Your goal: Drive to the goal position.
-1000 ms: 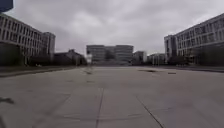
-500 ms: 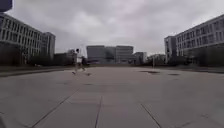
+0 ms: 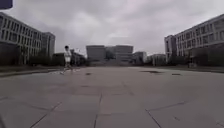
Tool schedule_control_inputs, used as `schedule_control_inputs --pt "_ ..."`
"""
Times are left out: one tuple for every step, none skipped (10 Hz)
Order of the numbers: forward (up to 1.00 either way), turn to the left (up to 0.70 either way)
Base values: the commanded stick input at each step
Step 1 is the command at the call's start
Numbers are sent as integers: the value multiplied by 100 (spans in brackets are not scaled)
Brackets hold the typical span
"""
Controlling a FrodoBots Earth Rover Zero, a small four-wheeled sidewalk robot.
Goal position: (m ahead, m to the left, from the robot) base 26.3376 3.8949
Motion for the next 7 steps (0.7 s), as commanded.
schedule_control_inputs --pt "70 0" --pt "70 0" --pt "70 0" --pt "70 0" --pt "70 0" --pt "70 0" --pt "70 0"
